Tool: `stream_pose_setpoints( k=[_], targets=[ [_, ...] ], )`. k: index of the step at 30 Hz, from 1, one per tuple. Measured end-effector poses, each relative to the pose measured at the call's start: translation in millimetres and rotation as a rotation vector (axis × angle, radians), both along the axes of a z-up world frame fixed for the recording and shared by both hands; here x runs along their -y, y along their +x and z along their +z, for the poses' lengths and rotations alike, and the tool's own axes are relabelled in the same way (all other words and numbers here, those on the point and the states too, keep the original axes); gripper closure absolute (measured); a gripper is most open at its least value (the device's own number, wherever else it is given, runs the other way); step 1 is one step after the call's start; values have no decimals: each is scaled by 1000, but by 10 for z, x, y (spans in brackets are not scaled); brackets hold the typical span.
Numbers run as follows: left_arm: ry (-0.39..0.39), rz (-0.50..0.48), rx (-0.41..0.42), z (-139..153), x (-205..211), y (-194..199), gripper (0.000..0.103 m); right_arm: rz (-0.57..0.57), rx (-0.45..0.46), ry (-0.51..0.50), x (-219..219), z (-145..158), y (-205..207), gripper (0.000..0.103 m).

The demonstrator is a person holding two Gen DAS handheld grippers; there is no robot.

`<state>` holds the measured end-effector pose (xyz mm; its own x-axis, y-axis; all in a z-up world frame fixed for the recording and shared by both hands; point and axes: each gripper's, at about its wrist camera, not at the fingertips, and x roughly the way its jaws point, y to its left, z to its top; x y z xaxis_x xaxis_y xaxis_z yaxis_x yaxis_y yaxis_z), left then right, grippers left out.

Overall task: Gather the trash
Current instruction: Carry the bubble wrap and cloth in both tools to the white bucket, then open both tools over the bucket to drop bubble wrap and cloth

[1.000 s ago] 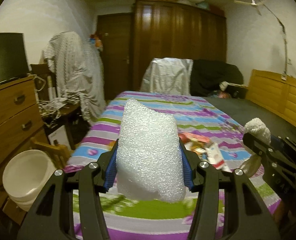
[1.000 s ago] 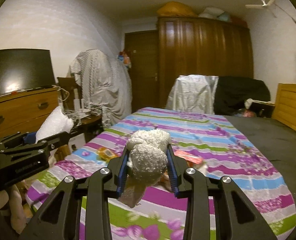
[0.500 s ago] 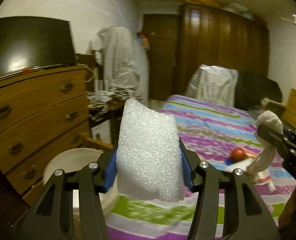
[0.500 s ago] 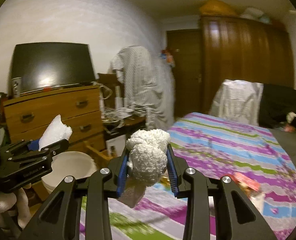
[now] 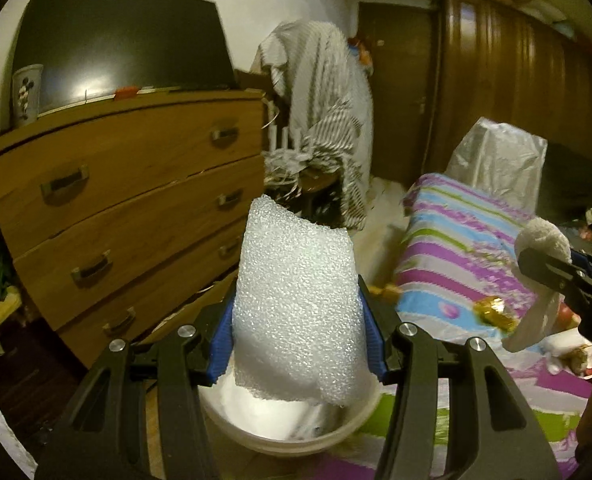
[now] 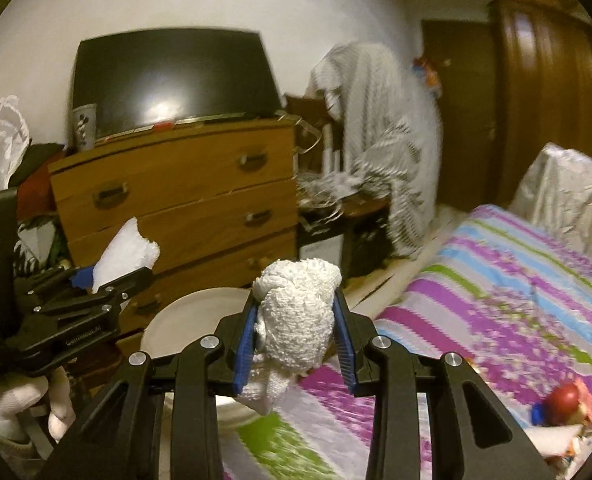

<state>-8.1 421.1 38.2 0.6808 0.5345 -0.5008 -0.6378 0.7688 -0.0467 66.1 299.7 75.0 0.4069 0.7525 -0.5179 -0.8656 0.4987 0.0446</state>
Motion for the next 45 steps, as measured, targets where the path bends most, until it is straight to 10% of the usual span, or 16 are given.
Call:
stream_pose_setpoints(
  k=[13,37,45],
  targets=[
    [-202,-27,-138,-561,-751,181,52,165,-256,-285,-1453,-776,470,67],
    [-264,11,-164,-886,-1250,197,51,172,-279,-338,-1434,-1093,660,66],
    [-254,32,-164,-881,-1257,208,34,166,-294,-316,-1369,-1100,691,53]
  ],
)
